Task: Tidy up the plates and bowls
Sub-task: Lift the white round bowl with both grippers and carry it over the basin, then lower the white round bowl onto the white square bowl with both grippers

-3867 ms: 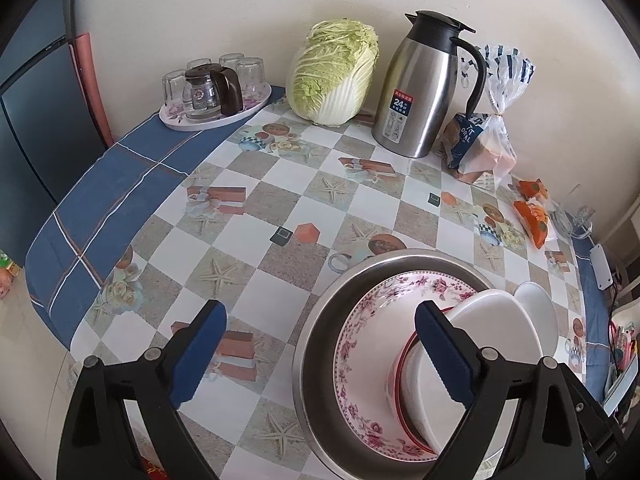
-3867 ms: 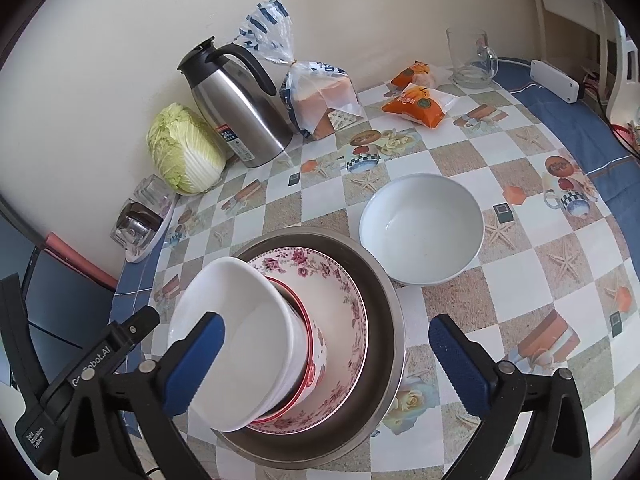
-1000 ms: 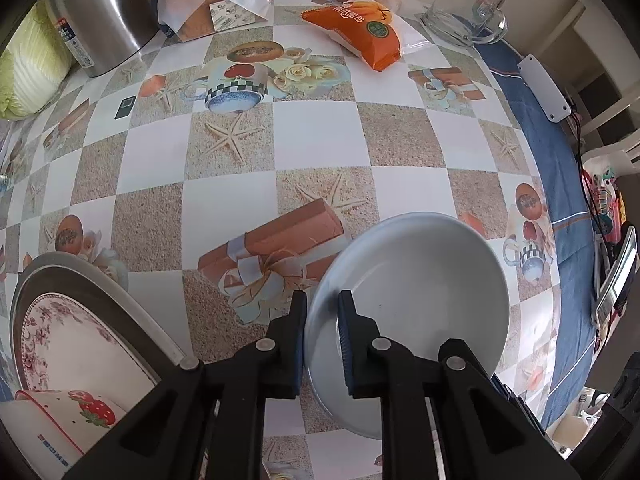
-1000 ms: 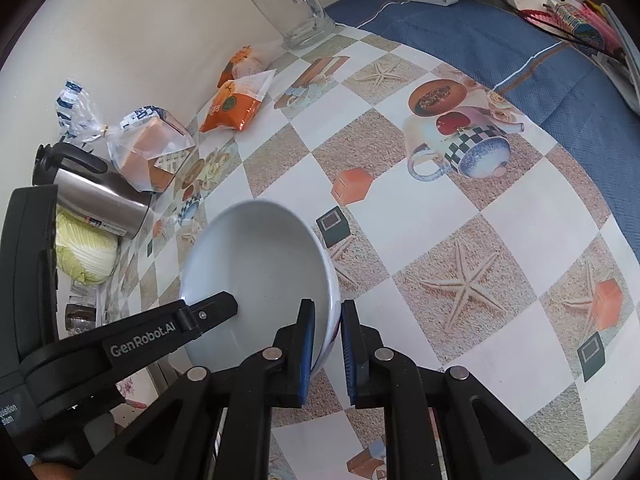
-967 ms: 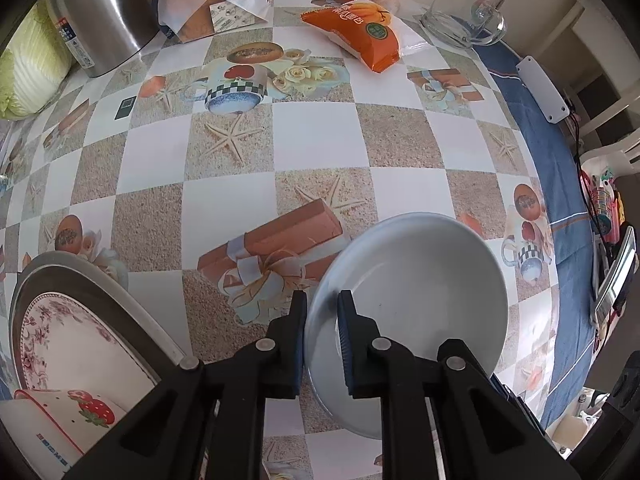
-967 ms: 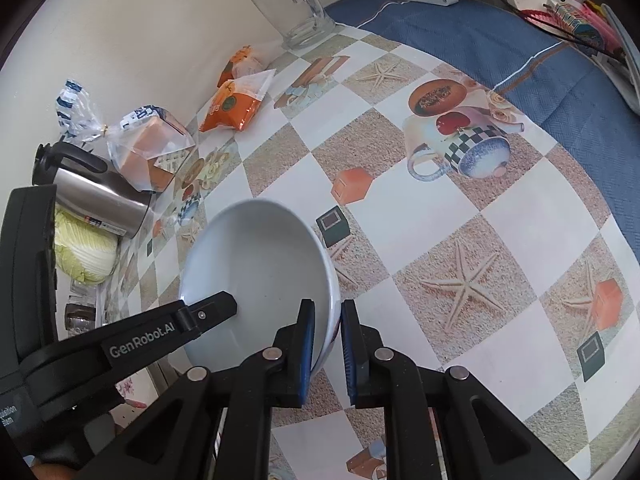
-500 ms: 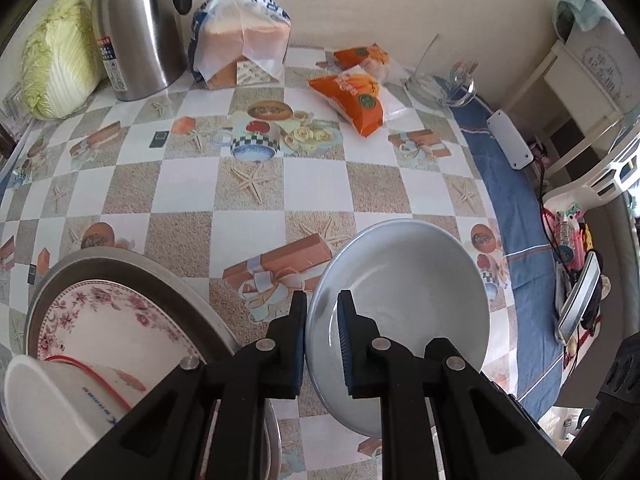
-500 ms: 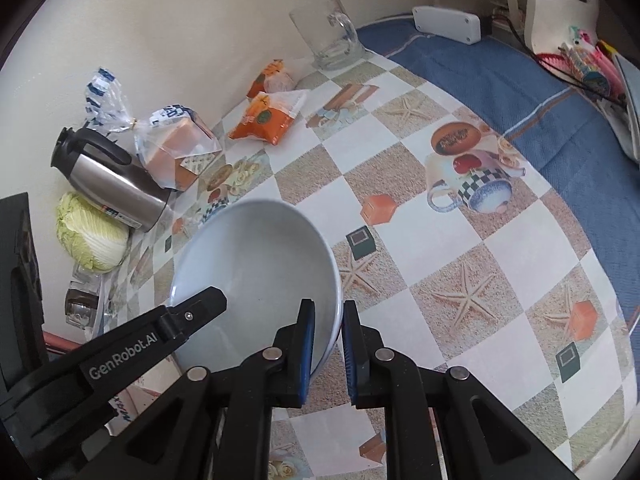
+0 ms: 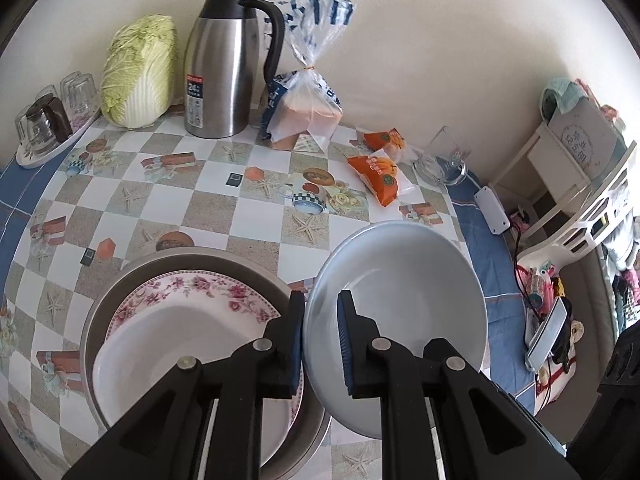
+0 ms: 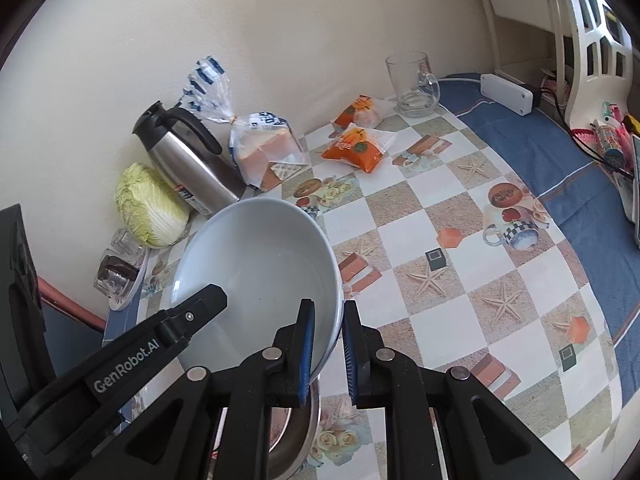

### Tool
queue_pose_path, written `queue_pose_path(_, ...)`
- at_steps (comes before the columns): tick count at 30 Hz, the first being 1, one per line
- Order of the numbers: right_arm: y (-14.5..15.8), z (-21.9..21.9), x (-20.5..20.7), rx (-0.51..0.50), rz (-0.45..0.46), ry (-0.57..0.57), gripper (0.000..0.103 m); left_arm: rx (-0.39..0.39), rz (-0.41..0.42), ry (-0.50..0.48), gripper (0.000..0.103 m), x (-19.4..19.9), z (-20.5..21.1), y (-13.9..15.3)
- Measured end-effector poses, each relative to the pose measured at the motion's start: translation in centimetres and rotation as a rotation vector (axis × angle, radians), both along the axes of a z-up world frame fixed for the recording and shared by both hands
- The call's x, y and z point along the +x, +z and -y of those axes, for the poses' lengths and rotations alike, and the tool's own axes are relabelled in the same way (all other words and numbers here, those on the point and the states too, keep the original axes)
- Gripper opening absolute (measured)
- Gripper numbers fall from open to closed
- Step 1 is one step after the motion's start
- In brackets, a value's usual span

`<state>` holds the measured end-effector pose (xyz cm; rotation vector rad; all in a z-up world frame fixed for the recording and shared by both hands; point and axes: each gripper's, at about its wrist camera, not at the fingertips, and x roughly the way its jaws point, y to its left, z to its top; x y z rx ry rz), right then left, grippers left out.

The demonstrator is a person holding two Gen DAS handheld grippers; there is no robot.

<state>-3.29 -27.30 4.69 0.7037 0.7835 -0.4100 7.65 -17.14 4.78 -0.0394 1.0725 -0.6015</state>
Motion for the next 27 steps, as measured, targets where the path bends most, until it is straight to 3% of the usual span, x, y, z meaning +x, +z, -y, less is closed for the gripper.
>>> queue_pose_path(14, 2.3, -7.5, 2.2, -0.045, 0.049, 0.168, 0.015, -0.047, 0.088, 0.140, 0.016, -0.6, -9.3, 2.2)
queue_pose_path(27, 2.4, -11.9, 3.4, -0.092, 0.030, 0.269, 0.015, -0.105, 0.040, 0.206, 0.016, -0.8, -14.1, 1.0)
